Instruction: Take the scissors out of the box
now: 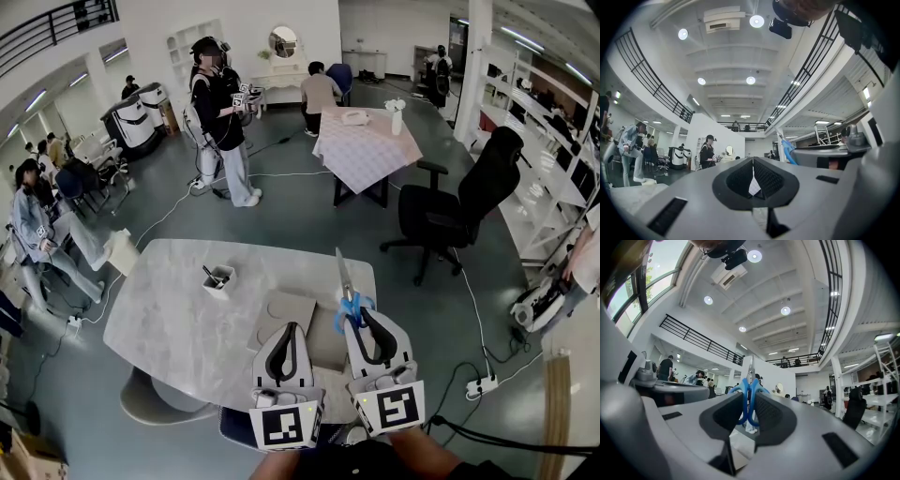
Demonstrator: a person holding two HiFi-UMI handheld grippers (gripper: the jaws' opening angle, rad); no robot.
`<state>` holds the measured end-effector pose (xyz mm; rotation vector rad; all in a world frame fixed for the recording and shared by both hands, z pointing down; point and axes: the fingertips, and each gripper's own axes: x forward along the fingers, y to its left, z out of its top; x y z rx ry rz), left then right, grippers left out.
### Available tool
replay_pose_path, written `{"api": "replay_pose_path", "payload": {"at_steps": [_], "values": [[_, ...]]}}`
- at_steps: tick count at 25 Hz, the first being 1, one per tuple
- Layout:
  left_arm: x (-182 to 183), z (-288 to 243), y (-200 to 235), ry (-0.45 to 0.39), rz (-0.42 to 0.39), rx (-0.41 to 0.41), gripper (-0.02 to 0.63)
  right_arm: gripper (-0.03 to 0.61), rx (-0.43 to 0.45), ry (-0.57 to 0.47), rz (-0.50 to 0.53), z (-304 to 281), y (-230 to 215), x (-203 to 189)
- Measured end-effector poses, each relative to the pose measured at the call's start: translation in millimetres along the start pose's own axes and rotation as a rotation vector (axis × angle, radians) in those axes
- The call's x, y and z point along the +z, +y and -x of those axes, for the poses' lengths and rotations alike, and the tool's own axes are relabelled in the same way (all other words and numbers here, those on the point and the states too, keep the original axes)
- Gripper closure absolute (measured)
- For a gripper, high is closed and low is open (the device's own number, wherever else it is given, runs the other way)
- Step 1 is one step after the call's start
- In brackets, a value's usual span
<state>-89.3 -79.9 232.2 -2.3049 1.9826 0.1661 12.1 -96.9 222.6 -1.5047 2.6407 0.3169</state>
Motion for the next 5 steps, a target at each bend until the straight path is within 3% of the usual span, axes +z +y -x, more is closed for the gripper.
{"api": "replay_pose_path", "payload": {"at_steps": [5], "values": [[0.6,-0.7,3.6,-0.001,0.001,0.001,0.597,0.500,0.002,0.005,0.000,-2.5,2.6,-0.6]]}}
